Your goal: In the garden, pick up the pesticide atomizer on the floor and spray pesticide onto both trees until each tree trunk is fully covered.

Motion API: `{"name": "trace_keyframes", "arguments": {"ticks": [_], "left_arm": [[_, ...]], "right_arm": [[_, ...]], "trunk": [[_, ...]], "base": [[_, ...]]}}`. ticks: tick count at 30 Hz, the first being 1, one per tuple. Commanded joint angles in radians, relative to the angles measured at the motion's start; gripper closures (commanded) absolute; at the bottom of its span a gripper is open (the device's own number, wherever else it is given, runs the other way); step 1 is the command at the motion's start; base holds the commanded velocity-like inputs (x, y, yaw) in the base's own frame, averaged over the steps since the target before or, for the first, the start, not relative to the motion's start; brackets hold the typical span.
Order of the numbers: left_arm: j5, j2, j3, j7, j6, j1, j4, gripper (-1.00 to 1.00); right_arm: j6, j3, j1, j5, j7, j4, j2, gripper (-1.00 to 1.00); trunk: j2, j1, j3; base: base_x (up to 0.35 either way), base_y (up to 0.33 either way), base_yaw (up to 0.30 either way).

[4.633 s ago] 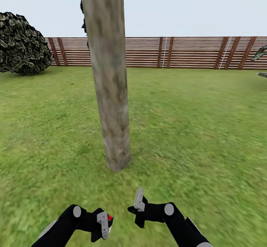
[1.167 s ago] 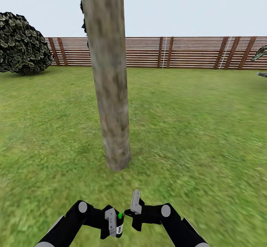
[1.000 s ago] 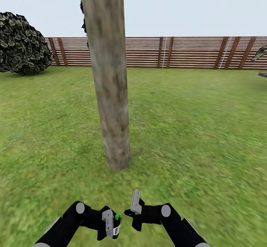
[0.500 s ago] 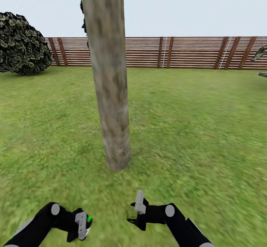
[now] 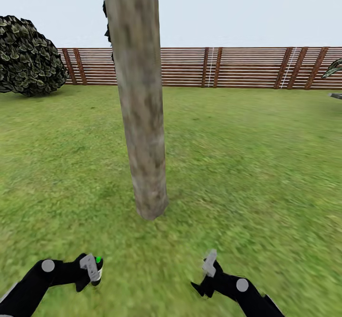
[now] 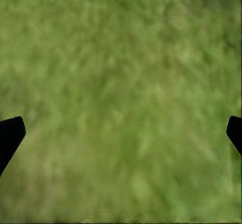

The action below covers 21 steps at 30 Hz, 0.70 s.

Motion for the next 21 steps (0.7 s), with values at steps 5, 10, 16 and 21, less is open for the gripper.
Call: {"name": "trace_keyframes", "arguments": {"ticks": [5, 10, 16, 21], "left_arm": [[0.011, -0.109, 0.063, 0.358, -0.012, 0.0, 0.197, 1.0], [0.111, -0.203, 0.086, 0.711, -0.017, -0.002, 0.36, 1.0], [0.329, -0.202, 0.118, 0.734, -0.018, -0.001, 0.368, 1.0], [0.352, -0.206, 0.117, 0.734, -0.015, 0.0, 0.369, 1.0]], "right_arm": [[-0.024, -0.246, 0.003, -0.001, -0.341, 0.193, -0.002, -1.0], [-0.279, -0.277, 0.054, -0.003, -0.662, 0.236, -0.006, -1.0], [-0.378, -0.321, 0.102, -0.07, -0.688, 0.237, -0.009, -1.0], [-0.391, -0.331, 0.107, -0.095, -0.688, 0.238, -0.01, -1.0]], "trunk": [[0.0, 0.0, 0.0], [0.0, 0.0, 0.0], [0.0, 0.0, 0.0], [0.0, 0.0, 0.0]], "base": [[0.0, 0.0, 0.0], [0.0, 0.0, 0.0], [0.0, 0.0, 0.0], [0.0, 0.0, 0.0]]}}
